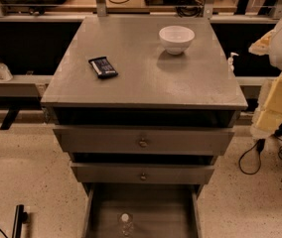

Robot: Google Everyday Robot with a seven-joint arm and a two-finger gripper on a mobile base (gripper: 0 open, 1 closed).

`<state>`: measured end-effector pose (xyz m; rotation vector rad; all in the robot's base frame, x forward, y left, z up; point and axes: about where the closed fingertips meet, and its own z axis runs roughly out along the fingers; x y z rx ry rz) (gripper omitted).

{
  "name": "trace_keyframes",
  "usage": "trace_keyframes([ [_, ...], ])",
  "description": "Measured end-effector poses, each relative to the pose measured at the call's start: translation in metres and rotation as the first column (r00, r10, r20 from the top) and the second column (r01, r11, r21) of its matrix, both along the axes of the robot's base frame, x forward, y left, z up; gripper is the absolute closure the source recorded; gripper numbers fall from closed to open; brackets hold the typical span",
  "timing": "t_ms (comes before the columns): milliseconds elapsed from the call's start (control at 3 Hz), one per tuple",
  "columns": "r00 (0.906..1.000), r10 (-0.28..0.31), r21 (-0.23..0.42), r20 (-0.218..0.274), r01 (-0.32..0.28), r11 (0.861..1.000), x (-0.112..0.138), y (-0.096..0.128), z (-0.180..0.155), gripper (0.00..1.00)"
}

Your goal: Pick water bottle from bottom drawer and place on counter

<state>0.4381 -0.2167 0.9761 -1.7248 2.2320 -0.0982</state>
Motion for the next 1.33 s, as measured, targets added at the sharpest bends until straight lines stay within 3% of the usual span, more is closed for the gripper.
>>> trace_keyframes([
  [667,0.9995,0.028,-0.002,-0.012,-0.029,1.000,0.002,0.002,-0.001,0.00],
  [1000,0.9945,0.062,0.101,-0.085,-0.053,0.993,0.006,0.015,-0.057,0.00],
  [1333,0.9853,0.135,0.309,-0.105,-0.097,0.946,-0.018,0.051,-0.131,0.00],
])
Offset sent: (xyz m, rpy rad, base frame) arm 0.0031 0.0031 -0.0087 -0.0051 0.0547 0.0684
